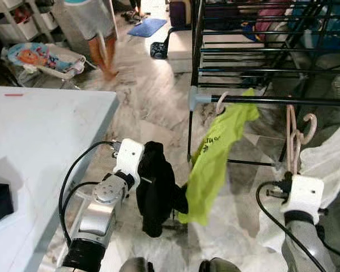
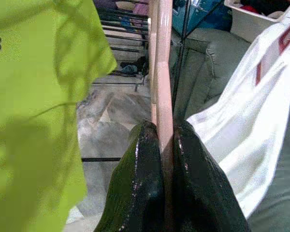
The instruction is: Hang hanger
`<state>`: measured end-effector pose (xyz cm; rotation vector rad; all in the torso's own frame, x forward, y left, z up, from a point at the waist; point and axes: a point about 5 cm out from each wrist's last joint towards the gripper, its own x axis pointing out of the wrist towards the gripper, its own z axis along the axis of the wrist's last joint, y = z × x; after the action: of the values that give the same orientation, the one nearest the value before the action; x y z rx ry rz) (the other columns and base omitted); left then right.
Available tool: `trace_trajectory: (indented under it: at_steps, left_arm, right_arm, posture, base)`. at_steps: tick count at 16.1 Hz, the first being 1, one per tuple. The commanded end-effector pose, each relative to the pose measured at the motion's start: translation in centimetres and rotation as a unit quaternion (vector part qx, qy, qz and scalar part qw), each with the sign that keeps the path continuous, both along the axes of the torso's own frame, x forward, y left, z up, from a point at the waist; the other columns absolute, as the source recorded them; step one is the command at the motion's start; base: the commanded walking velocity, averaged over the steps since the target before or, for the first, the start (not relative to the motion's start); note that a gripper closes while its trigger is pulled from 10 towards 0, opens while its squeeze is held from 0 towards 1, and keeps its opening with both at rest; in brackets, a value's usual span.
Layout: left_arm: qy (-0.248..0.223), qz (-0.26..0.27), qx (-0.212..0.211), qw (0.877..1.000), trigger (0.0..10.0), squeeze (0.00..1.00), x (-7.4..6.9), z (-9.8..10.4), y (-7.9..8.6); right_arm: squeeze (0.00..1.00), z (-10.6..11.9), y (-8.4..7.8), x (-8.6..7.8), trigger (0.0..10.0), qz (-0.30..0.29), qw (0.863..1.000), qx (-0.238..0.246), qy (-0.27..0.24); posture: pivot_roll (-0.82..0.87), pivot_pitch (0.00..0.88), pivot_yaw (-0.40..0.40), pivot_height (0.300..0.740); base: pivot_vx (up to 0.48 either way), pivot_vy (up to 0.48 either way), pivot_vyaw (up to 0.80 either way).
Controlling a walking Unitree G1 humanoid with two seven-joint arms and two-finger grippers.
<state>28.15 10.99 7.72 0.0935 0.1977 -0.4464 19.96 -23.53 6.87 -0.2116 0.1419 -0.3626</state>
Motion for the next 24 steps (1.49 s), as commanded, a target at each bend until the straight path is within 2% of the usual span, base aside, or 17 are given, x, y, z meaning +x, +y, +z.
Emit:
trace_trajectory:
  at_steps: [1,5,14,15,16,17,19,21,22,24]
  left_arm:
    - [-0.013,-0.004,0.004,1.000,10.0,0.00,0.3,0.5,0.0]
    - [-0.015,-0.005,0.005,1.000,10.0,0.00,0.3,0.6,-0.1]
    - [-0.011,-0.008,0.007,1.000,10.0,0.00,0.2,0.5,-0.1]
    - [-0.011,-0.007,0.008,1.000,10.0,0.00,0.2,0.5,-0.1]
    - [-0.011,-0.007,0.008,1.000,10.0,0.00,0.2,0.5,-0.1]
    - [-0.011,-0.007,0.008,1.000,10.0,0.00,0.2,0.5,-0.1]
    - [-0.011,-0.006,0.007,1.000,10.0,0.00,0.3,0.5,-0.2]
    - [-0.013,0.012,-0.009,1.000,10.0,0.00,0.5,0.3,-0.2]
    - [-0.009,0.024,-0.026,0.999,10.0,0.00,0.6,0.3,-0.2]
    - [-0.012,0.066,-0.035,0.997,10.0,0.00,1.2,0.4,0.3]
  right_arm:
    - [0.00,0.8,0.3,0.2,10.0,0.010,1.000,-0.001,-0.011]
    - [0.00,0.6,0.0,1.2,10.0,0.007,1.000,0.001,0.008]
    - [0.00,-0.7,1.1,1.9,10.0,0.018,0.998,0.037,0.053]
    - [0.00,-0.8,1.7,2.2,10.0,0.037,0.998,0.014,0.059]
    - [0.00,-0.8,2.0,2.4,10.0,0.046,0.997,0.011,0.059]
    - [0.00,-0.8,2.2,2.6,10.0,0.055,0.997,0.026,0.058]
    - [0.00,-0.9,1.7,3.0,10.0,0.034,0.997,0.044,0.061]
    - [0.00,-1.1,1.0,3.6,10.0,0.031,0.997,0.025,0.061]
    - [0.00,-1.0,1.3,4.0,10.0,0.051,0.996,0.039,0.062]
    - [0.00,-0.9,2.0,5.1,10.0,0.100,0.992,0.043,0.056]
  posture:
    - [-0.04,0.000,0.076,0.740]
    - [-0.03,0.000,0.067,0.740]
    - [-0.03,0.000,0.067,0.740]
    - [-0.03,0.000,0.067,0.740]
    - [-0.03,0.000,0.066,0.740]
    - [-0.03,0.000,0.064,0.740]
    - [-0.03,0.000,0.060,0.740]
    - [-0.03,0.000,0.043,0.740]
    - [-0.03,0.000,0.025,0.740]
    - [0.00,0.000,-0.030,0.740]
  base:
    - [0.000,0.000,0.00]
    - [-0.302,0.000,0.00]
    - [-0.392,0.000,0.00]
    - [-0.401,0.000,0.00]
    - [-0.398,0.000,0.00]
    - [-0.401,0.000,0.00]
    - [-0.403,0.000,0.00]
    - [-0.133,0.000,0.00]
    - [0.000,0.000,0.00]
    - [0.000,0.000,0.00]
